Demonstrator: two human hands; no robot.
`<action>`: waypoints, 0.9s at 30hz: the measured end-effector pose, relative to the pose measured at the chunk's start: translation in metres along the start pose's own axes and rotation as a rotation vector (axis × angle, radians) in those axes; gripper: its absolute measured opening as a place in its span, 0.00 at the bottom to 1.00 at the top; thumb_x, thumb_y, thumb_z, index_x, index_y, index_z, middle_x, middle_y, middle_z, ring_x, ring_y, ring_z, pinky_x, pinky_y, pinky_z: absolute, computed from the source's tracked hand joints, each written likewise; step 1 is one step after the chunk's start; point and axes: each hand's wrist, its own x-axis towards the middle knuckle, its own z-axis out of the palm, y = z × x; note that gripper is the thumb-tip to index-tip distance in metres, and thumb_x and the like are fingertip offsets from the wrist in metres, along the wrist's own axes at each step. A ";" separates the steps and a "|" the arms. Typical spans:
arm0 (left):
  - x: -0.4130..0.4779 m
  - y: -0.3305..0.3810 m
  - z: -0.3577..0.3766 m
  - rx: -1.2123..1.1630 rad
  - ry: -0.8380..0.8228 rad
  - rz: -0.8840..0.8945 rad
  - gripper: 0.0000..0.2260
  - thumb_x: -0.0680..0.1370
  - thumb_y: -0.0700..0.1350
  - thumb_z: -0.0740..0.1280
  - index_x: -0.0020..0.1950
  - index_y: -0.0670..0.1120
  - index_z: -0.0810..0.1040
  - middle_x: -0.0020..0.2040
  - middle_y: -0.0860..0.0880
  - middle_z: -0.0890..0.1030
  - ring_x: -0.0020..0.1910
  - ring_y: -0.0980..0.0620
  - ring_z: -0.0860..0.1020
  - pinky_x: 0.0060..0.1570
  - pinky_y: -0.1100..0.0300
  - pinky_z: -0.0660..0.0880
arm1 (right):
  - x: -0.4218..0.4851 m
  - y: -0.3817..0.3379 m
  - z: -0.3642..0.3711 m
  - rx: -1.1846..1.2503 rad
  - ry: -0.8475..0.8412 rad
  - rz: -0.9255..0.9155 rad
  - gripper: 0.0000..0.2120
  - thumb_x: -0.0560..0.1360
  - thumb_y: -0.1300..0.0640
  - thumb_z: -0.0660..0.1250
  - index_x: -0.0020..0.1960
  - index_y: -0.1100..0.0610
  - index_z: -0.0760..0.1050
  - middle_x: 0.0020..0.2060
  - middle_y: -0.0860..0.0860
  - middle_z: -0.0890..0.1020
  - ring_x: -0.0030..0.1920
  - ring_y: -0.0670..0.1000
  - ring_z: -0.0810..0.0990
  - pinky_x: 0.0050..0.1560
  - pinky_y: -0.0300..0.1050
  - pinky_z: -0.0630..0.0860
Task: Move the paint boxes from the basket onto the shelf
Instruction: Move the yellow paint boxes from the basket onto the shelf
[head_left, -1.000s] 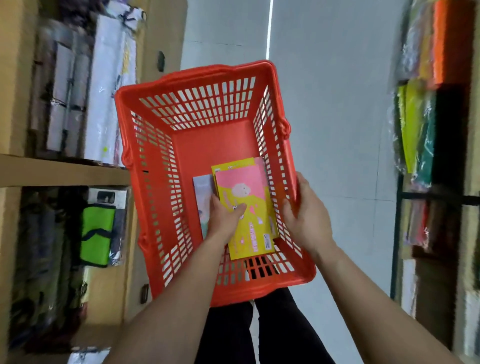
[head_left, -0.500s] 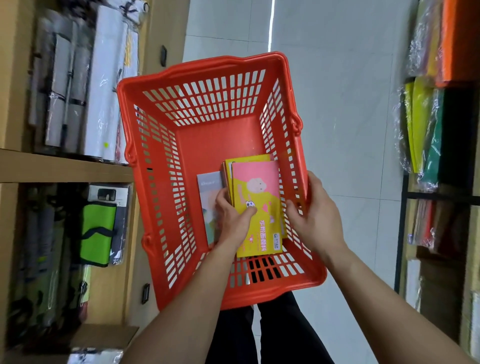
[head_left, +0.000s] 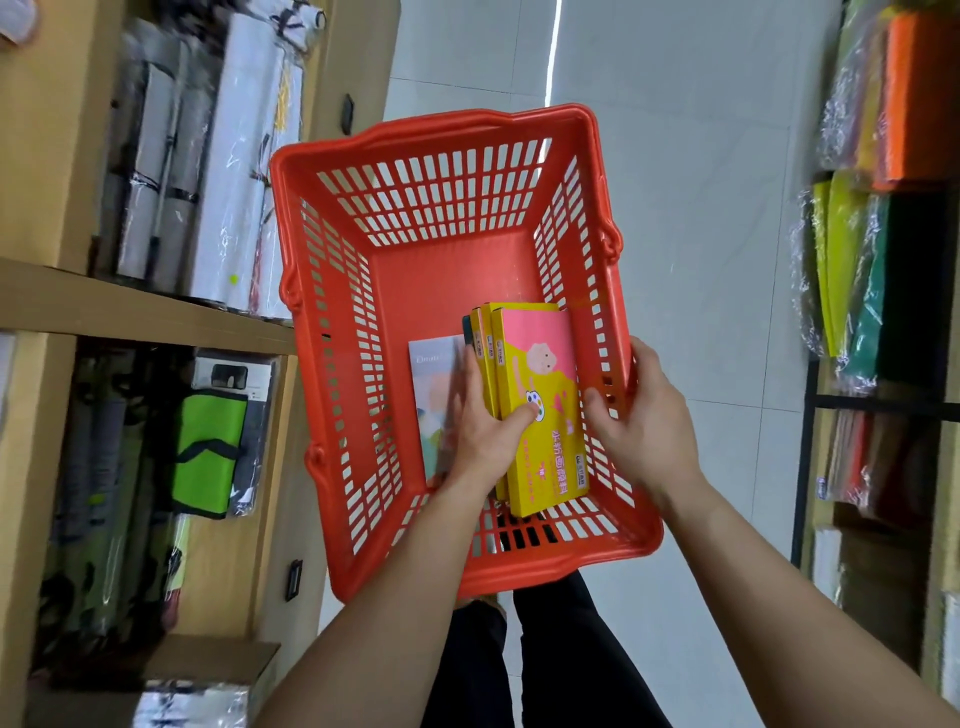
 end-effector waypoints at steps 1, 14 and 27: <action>-0.004 0.003 -0.002 -0.019 0.008 0.005 0.50 0.65 0.61 0.71 0.80 0.71 0.45 0.82 0.54 0.63 0.79 0.45 0.64 0.75 0.35 0.62 | -0.001 -0.001 -0.001 -0.012 -0.004 0.000 0.29 0.76 0.44 0.66 0.74 0.46 0.64 0.60 0.47 0.85 0.52 0.50 0.84 0.48 0.44 0.74; -0.146 0.081 -0.125 -0.364 0.092 0.285 0.44 0.69 0.49 0.76 0.81 0.63 0.60 0.70 0.53 0.80 0.65 0.49 0.81 0.60 0.43 0.80 | -0.072 -0.128 -0.046 0.252 -0.172 -0.012 0.38 0.73 0.33 0.66 0.78 0.47 0.66 0.70 0.45 0.77 0.69 0.51 0.79 0.67 0.52 0.77; -0.310 0.099 -0.240 -0.568 0.417 0.462 0.38 0.73 0.57 0.73 0.73 0.80 0.55 0.69 0.64 0.79 0.66 0.53 0.80 0.63 0.42 0.78 | -0.183 -0.302 -0.048 0.678 -0.689 -0.362 0.29 0.72 0.45 0.76 0.71 0.39 0.74 0.66 0.52 0.84 0.65 0.59 0.84 0.64 0.68 0.79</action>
